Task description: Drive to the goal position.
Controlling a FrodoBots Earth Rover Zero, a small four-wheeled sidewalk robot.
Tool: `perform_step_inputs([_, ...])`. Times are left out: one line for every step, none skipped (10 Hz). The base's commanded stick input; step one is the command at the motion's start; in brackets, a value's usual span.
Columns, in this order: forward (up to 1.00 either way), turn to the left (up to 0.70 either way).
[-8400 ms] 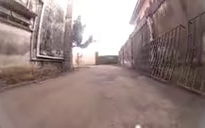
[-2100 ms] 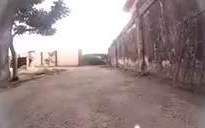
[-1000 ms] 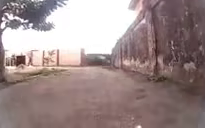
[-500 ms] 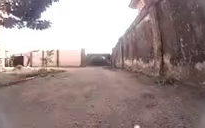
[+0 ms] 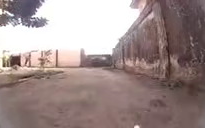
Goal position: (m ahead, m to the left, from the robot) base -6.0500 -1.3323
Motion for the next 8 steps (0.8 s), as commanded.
perform_step_inputs([0.7,0.0])
perform_step_inputs([0.7,0.0])
perform_step_inputs([0.7,0.0])
perform_step_inputs([0.7,0.0])
perform_step_inputs([0.7,0.0])
perform_step_inputs([0.7,0.0])
perform_step_inputs([0.7,0.0])
perform_step_inputs([0.7,0.0])
